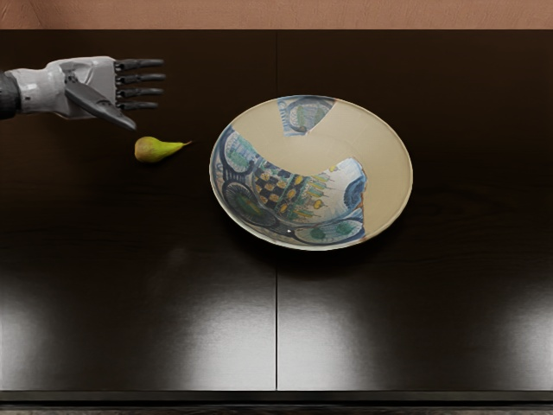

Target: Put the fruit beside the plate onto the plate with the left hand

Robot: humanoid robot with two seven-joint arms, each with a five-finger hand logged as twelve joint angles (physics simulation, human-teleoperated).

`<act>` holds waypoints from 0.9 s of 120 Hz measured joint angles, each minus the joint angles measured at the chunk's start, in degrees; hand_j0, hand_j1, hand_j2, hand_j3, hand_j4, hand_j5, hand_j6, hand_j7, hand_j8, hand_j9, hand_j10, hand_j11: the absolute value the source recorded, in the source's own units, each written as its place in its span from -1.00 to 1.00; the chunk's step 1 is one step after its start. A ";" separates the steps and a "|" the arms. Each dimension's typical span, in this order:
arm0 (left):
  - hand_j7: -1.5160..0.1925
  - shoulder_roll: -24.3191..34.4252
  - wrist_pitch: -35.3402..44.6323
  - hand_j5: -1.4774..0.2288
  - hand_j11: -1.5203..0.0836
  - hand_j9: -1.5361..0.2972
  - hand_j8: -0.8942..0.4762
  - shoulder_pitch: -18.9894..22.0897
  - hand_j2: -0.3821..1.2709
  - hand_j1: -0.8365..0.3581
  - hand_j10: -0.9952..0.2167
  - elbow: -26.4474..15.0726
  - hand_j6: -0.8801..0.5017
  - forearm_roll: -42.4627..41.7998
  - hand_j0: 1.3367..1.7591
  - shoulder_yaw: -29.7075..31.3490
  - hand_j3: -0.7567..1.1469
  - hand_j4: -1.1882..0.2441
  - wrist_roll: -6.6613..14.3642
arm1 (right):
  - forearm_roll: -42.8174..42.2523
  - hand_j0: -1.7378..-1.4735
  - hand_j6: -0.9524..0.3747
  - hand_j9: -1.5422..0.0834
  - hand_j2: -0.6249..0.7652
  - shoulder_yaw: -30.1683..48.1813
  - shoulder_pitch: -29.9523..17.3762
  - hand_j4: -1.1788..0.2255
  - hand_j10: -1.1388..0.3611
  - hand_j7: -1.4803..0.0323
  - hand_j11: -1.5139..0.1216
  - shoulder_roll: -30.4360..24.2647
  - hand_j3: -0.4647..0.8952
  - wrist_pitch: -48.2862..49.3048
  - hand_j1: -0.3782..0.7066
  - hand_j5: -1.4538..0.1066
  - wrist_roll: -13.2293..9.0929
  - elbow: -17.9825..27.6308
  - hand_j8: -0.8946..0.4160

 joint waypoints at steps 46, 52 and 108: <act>0.77 -0.47 1.51 0.73 0.90 0.68 0.30 -3.69 -0.54 0.98 0.64 0.48 0.27 22.71 0.52 -0.02 -0.20 0.66 3.10 | -0.03 -0.40 0.41 0.87 -0.11 0.28 -0.72 0.66 0.50 0.93 0.82 0.00 -0.32 -0.34 -0.91 0.84 -0.02 -0.79 0.34; 0.77 -2.39 4.97 0.73 0.90 0.68 0.30 -4.80 -0.54 0.99 0.64 0.46 0.27 28.17 0.52 0.76 -0.21 0.66 3.15 | -0.03 -0.40 0.41 0.87 -0.11 0.28 -0.72 0.66 0.50 0.93 0.82 0.00 -0.32 -0.35 -0.91 0.84 -0.02 -0.81 0.34; 0.73 -19.14 54.28 0.68 0.84 0.63 0.25 -10.78 -0.53 0.92 0.59 0.50 0.22 37.84 0.52 37.01 -0.20 0.61 2.19 | -0.02 -0.40 0.41 0.87 -0.11 0.29 -0.73 0.66 0.50 0.93 0.82 0.00 -0.32 -0.35 -0.91 0.84 -0.02 -0.85 0.34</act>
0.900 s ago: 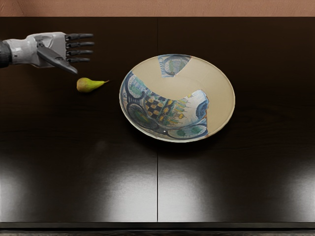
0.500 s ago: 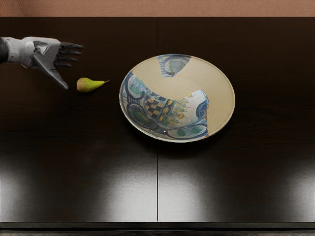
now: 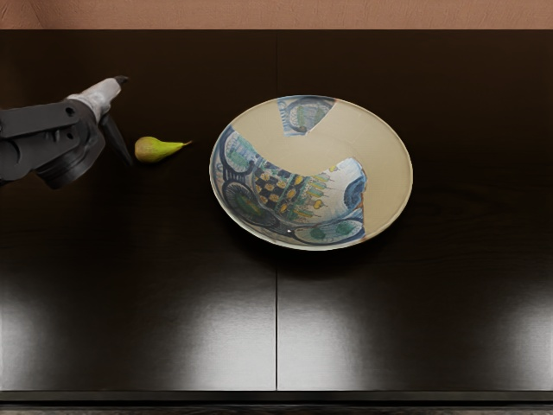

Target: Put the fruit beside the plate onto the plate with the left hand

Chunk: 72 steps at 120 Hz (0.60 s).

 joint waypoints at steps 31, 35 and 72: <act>0.67 -6.66 4.65 0.63 0.78 0.58 0.20 1.32 -0.52 0.85 0.53 4.94 0.17 -0.87 0.52 0.58 -0.20 0.56 -0.03 | -0.01 -0.40 0.41 0.87 -0.11 0.00 0.00 0.66 0.50 0.93 0.82 0.00 -0.32 0.00 -0.91 0.84 0.00 0.00 0.34; 0.66 -7.28 4.77 0.62 0.78 0.57 0.20 1.50 -0.52 0.84 0.52 5.67 0.16 -0.92 0.52 0.48 -0.20 0.55 -0.03 | -0.01 -0.40 0.41 0.87 -0.11 0.00 0.00 0.66 0.50 0.93 0.82 0.00 -0.32 0.00 -0.91 0.84 0.00 0.00 0.34; 0.56 -12.31 4.99 0.51 0.66 0.47 0.09 6.51 -0.50 0.70 0.40 11.45 0.06 -1.53 0.52 -0.06 -0.20 0.46 -2.21 | -0.02 -0.40 0.41 0.87 -0.11 0.00 0.00 0.66 0.50 0.93 0.82 0.00 -0.32 0.00 -0.91 0.84 0.00 0.00 0.34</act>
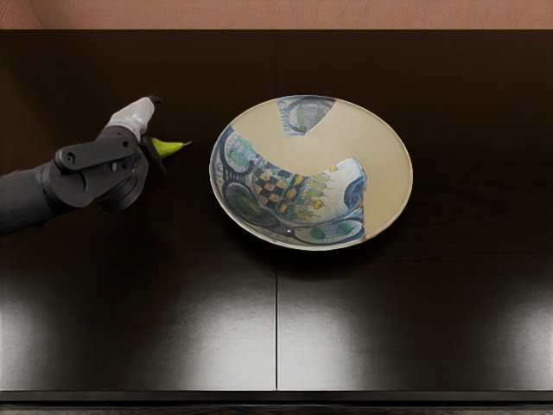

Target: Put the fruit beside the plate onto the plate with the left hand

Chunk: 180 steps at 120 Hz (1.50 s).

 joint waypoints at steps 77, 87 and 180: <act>0.22 -2.75 -0.32 0.17 0.30 0.16 -0.23 3.77 -0.44 0.25 0.04 5.53 -0.26 -0.53 0.52 0.01 -0.19 0.15 -3.60 | 0.02 -0.40 0.41 0.87 -0.11 0.00 0.00 0.66 0.50 0.93 0.82 0.00 -0.32 0.00 -0.91 0.84 0.00 0.00 0.34; 0.14 -2.67 -0.66 0.10 0.22 0.08 -0.30 3.82 -0.43 0.15 -0.05 5.54 -0.33 -0.71 0.52 0.05 -0.20 0.07 -3.53 | 0.01 -0.40 0.41 0.87 -0.11 0.00 0.00 0.66 0.50 0.93 0.82 0.00 -0.32 0.00 -0.91 0.84 0.01 0.00 0.34; -0.26 0.21 -6.86 -0.30 -0.21 -0.28 -0.27 1.13 -0.36 -0.08 -0.17 1.39 -0.36 -2.38 0.49 -2.04 -0.23 -0.22 -3.39 | 0.01 -0.40 0.41 0.87 -0.11 0.00 0.00 0.66 0.50 0.93 0.82 0.00 -0.32 0.00 -0.91 0.84 0.00 0.00 0.34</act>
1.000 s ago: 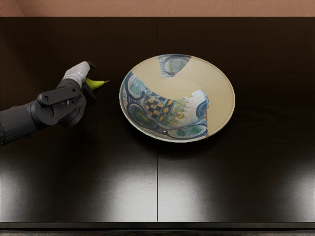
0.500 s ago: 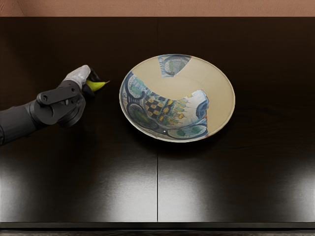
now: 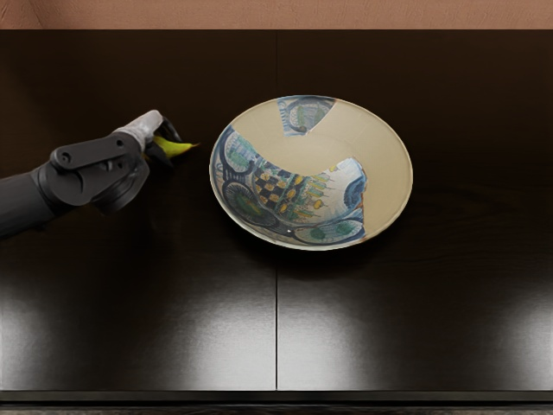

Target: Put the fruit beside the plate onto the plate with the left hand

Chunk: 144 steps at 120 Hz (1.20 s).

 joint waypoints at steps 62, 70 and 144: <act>-0.32 6.08 -9.60 -0.37 -0.24 -0.30 -0.26 -4.78 -0.36 -0.08 -0.15 -4.89 -0.32 -0.81 0.48 -11.66 -0.21 -0.25 0.31 | 0.00 -0.40 0.41 0.87 -0.11 0.00 0.00 0.66 0.50 0.93 0.82 0.00 -0.32 0.00 -0.91 0.84 0.00 0.00 0.34; -0.32 6.09 -10.74 -0.37 -0.24 -0.30 -0.24 -5.52 -0.35 -0.11 -0.13 -4.93 -0.31 -0.77 0.48 -13.09 -0.21 -0.25 0.36 | 0.00 -0.40 0.41 0.87 -0.11 0.00 0.00 0.66 0.50 0.93 0.82 0.00 -0.32 0.00 -0.91 0.84 0.00 0.00 0.34; -0.32 -3.43 -18.78 -0.37 -0.25 -0.31 -0.23 -6.83 -0.32 -0.13 -0.14 -4.97 -0.31 -0.77 0.47 -23.20 -0.21 -0.26 0.47 | 0.00 -0.40 0.41 0.87 -0.11 0.00 0.00 0.66 0.50 0.93 0.82 0.00 -0.32 0.00 -0.91 0.84 0.00 0.00 0.34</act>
